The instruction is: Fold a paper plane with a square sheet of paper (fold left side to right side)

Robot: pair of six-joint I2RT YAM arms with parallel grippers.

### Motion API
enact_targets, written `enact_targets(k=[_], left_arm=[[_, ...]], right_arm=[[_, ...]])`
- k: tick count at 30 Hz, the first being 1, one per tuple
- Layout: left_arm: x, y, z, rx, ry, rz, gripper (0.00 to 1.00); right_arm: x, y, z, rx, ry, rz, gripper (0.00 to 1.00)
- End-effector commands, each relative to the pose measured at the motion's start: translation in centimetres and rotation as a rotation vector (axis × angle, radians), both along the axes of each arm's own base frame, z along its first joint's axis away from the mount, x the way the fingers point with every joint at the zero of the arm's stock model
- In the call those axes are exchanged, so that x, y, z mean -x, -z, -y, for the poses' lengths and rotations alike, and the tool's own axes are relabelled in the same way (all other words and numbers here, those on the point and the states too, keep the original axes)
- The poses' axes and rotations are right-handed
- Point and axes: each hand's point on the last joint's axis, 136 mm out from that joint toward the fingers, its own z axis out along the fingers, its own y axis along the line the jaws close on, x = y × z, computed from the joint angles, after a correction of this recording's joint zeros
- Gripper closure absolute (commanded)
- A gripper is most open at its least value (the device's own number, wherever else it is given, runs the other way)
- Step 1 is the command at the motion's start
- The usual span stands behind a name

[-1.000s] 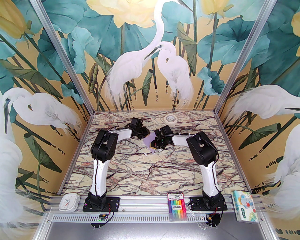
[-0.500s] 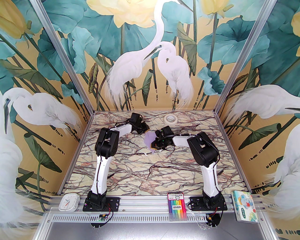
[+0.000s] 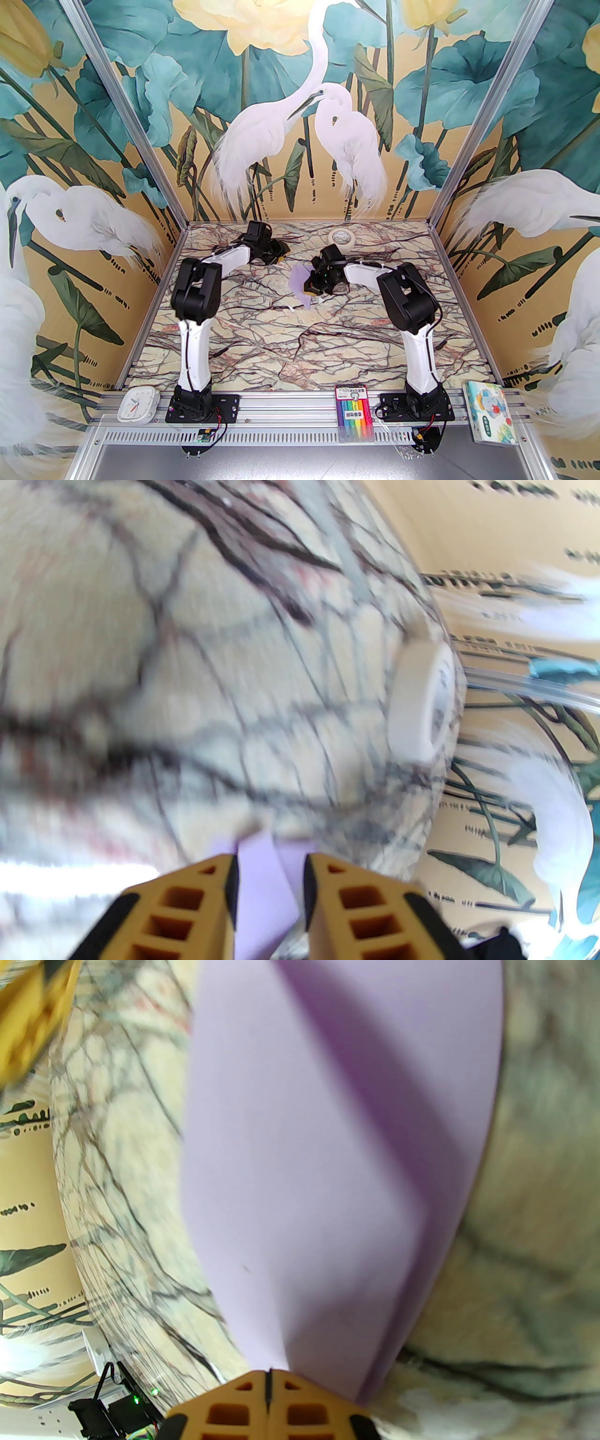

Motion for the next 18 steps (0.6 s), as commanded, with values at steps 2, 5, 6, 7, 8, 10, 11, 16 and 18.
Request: enact_targets(k=[2, 5, 6, 7, 8, 10, 11, 16, 18], left_arm=[[3.7, 0.7, -0.1, 0.031, -0.008, -0.054, 0.68], [6.0, 1.6, 0.3, 0.04, -0.007, -0.098, 0.66], [6.7, 2.0, 0.6, 0.041, -0.004, -0.115, 0.65], [7.3, 2.4, 1.0, 0.04, 0.003, -0.128, 0.64], [7.9, 2.9, 1.1, 0.032, 0.0, -0.146, 0.62], [8.7, 3.5, 1.3, 0.017, -0.007, -0.162, 0.59], [9.0, 3.7, 1.3, 0.014, -0.012, -0.169, 0.56], [9.6, 4.0, 2.2, 0.026, 0.0, -0.18, 0.49], [9.8, 4.3, 2.7, 0.021, 0.007, -0.189, 0.49]], right_arm=[[-1.2, 0.4, 1.0, 0.062, -0.016, 0.017, 0.97], [-1.7, 1.2, 1.0, 0.082, -0.031, 0.012, 0.97], [-1.8, 1.6, 0.9, 0.087, -0.038, 0.009, 0.97], [-1.8, 1.9, 0.9, 0.092, -0.04, 0.003, 0.97], [-1.9, 2.2, 1.0, 0.098, -0.041, 0.0, 0.97], [-1.8, 2.9, 1.2, 0.111, -0.04, -0.009, 0.97], [-1.7, 3.2, 1.2, 0.117, -0.041, -0.014, 0.97], [-1.4, 4.6, 2.6, 0.188, -0.032, -0.02, 0.98], [-1.3, 4.9, 3.1, 0.209, -0.03, -0.02, 0.98]])
